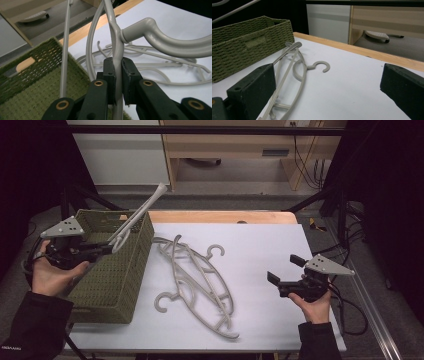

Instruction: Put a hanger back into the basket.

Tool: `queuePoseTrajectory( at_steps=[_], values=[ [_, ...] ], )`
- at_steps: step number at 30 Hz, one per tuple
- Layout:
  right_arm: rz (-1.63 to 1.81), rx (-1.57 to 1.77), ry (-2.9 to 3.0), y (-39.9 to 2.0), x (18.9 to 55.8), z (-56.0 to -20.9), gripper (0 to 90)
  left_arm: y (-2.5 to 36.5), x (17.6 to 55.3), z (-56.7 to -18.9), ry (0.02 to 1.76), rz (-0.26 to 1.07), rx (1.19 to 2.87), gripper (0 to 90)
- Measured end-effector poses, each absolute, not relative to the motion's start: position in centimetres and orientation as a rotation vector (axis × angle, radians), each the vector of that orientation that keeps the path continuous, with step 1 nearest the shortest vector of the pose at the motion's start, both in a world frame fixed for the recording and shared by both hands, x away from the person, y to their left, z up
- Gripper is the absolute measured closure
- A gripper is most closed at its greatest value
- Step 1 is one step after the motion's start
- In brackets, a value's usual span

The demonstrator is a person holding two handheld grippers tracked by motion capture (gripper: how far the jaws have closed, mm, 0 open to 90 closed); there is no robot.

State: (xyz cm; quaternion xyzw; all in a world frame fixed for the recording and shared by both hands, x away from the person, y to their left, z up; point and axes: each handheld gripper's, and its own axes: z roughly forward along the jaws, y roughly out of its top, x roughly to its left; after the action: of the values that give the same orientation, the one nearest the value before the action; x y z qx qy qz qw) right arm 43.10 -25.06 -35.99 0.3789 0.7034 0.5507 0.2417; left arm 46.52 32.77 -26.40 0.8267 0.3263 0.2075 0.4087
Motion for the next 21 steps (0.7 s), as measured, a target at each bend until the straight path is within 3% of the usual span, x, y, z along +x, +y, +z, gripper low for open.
queuePoseTrajectory(
  at_steps=[21],
  values=[
    [1.497, 1.039, 1.928, -24.9, 43.2, -36.1, 0.4, 39.2, 49.3, -32.5, 1.058, 0.475, 2.115, 82.5]
  ],
)
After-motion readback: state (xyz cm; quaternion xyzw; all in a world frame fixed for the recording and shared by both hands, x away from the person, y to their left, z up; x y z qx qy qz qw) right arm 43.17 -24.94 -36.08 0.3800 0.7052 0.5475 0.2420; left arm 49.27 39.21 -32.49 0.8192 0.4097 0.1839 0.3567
